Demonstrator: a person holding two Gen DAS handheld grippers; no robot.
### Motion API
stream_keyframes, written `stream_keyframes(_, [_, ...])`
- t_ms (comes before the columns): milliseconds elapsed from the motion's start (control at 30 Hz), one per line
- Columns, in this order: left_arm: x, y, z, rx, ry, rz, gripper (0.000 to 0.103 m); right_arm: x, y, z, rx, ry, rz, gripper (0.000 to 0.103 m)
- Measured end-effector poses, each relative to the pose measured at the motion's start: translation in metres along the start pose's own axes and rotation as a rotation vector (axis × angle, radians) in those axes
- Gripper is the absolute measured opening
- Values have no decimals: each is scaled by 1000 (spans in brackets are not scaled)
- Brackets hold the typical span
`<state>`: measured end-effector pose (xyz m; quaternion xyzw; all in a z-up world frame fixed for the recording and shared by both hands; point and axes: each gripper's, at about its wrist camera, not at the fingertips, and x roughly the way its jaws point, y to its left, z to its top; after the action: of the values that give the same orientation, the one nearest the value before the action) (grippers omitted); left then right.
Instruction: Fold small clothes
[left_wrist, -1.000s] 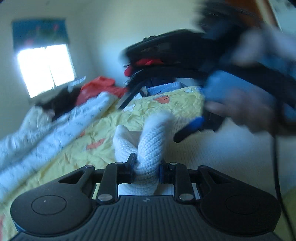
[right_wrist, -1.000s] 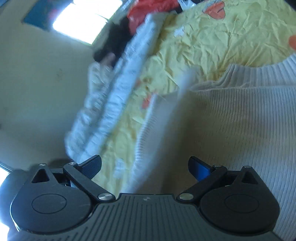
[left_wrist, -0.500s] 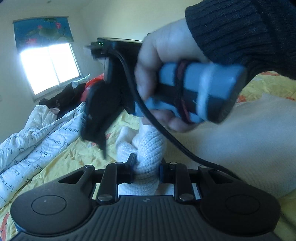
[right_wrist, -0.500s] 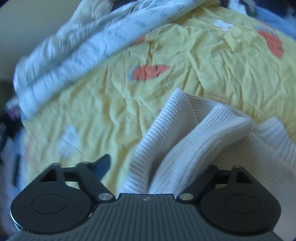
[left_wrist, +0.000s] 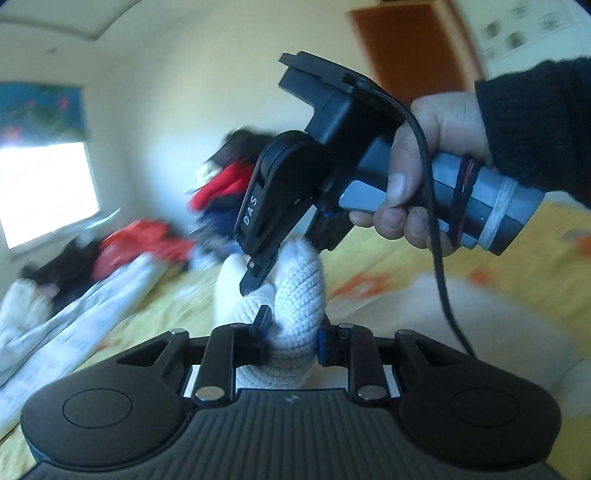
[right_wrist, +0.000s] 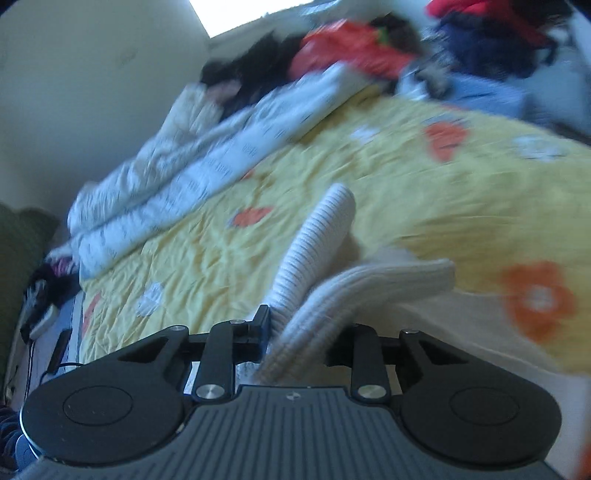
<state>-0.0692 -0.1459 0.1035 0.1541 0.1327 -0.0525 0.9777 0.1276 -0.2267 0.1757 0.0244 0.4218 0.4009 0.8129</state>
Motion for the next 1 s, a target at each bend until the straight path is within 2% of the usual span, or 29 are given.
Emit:
stream_keyframes(133, [-3, -56, 9, 47, -43, -143, 23, -65, -59, -38, 123, -65, -41, 22])
stream_keyframes(300, [12, -125, -20, 192, 70, -281, 24, -79, -124, -115, 306, -63, -153, 21])
stream_keyframes(333, [16, -133, -28, 226, 83, -281, 25, -77, -135, -130, 356, -68, -172, 26])
stream_keyframes(367, [15, -137, -35, 255, 68, -275, 25, -76, -145, -143, 413, -88, -183, 27])
stream_keyframes(400, [8, -135, -38, 278, 28, -280, 28, -75, -150, -155, 463, -126, -148, 30])
stream_keyframes(467, [-6, -122, -36, 282, -18, -329, 32, -85, -160, -170, 570, -225, -101, 49])
stream_keyframes(500, [-12, -108, -33, 264, -40, -359, 33, -92, -162, -174, 600, -272, -114, 67])
stream_keyframes(533, [-21, -98, -31, 244, -59, -383, 34, -100, -161, -177, 611, -330, -129, 75])
stream_keyframes(567, [-32, -84, -29, 220, -80, -399, 35, -107, -159, -177, 606, -388, -140, 75])
stream_keyframes(633, [-50, -59, -33, 185, -129, -384, 54, -113, -150, -171, 583, -431, -159, 75])
stream_keyframes(667, [-55, -47, -39, 175, -154, -353, 77, -112, -145, -166, 562, -433, -147, 75])
stream_keyframes(700, [-60, -39, -45, 176, -174, -303, 87, -110, -143, -160, 540, -424, -122, 75])
stream_keyframes(767, [-59, -28, -60, 228, -172, -195, 86, -98, -134, -146, 492, -373, -73, 76])
stream_keyframes(867, [-44, -26, -83, 322, -51, -80, 86, -70, -128, -126, 435, -280, -48, 77])
stream_keyframes(1000, [-22, -19, -99, 290, 87, -54, 86, -21, -130, -105, 404, -121, -128, 76])
